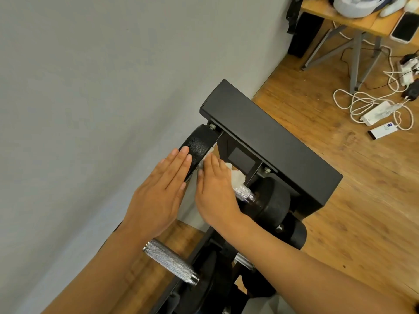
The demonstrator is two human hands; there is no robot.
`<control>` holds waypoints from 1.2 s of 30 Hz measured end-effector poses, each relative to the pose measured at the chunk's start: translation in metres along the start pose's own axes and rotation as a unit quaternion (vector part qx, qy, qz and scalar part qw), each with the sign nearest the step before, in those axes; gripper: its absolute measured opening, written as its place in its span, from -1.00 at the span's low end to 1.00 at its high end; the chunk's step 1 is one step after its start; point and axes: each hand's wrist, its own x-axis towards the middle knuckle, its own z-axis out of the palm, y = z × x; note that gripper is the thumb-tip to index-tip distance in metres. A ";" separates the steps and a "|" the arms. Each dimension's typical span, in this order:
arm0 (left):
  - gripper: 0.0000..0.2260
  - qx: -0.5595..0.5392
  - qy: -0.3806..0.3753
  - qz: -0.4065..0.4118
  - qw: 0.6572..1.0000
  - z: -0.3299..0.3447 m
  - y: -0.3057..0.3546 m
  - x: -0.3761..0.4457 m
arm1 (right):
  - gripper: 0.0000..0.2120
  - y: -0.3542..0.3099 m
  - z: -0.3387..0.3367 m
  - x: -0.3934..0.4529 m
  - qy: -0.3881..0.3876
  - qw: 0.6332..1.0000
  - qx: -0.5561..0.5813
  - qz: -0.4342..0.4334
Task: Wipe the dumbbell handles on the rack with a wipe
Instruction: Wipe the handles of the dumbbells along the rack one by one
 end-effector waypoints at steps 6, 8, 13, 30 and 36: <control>-0.57 -0.007 0.004 -0.003 1.000 -0.001 0.001 0.000 | -0.40 0.035 -0.022 -0.041 -0.096 0.979 -0.161 0.085; -0.56 -0.004 0.004 -0.002 1.000 -0.001 0.001 0.000 | -0.42 0.029 -0.024 -0.035 -0.112 0.971 -0.172 0.124; -0.56 0.011 0.007 -0.001 1.000 0.000 0.000 0.000 | -0.43 0.010 -0.011 0.003 -0.027 0.998 -0.025 0.043; -0.64 0.014 0.060 0.043 0.997 -0.004 0.007 -0.004 | -0.30 0.002 -0.009 -0.003 -0.064 0.986 -0.149 0.044; -0.63 0.001 0.065 0.033 0.997 -0.003 0.006 -0.004 | -0.18 0.031 -0.008 -0.051 -0.064 0.969 -0.232 0.054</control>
